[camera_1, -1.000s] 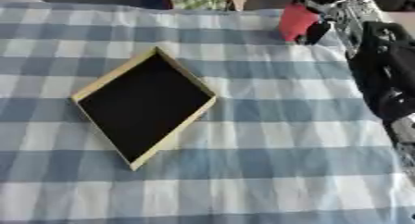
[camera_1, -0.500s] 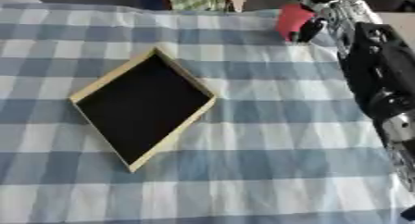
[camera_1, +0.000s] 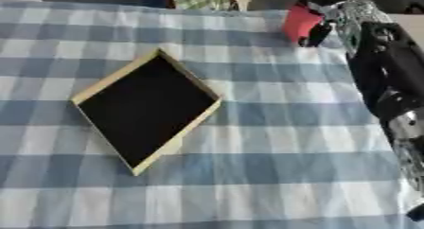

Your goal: Pick up objects on the table and place them in the box.

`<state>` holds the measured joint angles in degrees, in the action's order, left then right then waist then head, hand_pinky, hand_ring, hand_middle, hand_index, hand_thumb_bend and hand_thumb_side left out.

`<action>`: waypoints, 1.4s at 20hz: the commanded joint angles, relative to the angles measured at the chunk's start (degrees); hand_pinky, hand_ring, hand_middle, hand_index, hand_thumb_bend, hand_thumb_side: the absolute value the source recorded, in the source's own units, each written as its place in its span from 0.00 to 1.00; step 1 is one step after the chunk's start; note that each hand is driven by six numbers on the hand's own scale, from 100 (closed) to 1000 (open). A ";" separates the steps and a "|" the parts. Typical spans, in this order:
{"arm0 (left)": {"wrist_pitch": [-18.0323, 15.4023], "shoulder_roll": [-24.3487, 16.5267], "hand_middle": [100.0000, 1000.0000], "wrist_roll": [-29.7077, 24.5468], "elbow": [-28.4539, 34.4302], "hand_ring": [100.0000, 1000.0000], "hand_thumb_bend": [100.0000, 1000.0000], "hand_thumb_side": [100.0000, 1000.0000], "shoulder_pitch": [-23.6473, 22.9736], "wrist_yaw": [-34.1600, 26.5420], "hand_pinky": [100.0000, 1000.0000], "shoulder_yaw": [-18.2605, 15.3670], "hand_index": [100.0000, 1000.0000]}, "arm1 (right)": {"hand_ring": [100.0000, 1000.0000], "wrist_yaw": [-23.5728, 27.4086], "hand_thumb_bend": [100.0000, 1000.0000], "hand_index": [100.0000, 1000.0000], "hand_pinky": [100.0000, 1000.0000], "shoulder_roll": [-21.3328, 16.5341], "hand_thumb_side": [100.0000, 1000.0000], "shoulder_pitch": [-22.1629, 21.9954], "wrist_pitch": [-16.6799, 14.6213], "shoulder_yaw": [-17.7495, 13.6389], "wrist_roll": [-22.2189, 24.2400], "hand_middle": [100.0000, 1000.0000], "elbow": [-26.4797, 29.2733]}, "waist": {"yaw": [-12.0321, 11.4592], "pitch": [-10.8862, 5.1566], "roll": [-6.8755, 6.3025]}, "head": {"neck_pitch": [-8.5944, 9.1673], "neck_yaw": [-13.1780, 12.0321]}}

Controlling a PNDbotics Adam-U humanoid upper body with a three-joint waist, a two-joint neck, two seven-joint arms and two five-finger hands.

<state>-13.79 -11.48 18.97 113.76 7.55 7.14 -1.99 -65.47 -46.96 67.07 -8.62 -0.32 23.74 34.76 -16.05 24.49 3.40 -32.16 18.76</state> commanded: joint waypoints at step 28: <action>0.67 -0.87 0.53 -0.54 0.83 0.56 0.00 0.72 -0.01 0.24 0.68 -0.07 0.60 | 0.10 11.72 0.22 0.18 0.00 -5.01 0.00 -3.81 3.67 0.45 -14.29 0.04 15.60 | 1.05 -2.35 0.18 | -0.88 -0.55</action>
<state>-13.26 -11.48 18.47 113.76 7.53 7.17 -2.00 -55.28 -49.24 62.45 -4.84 0.36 8.27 48.09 -15.11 23.77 3.78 -32.75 18.42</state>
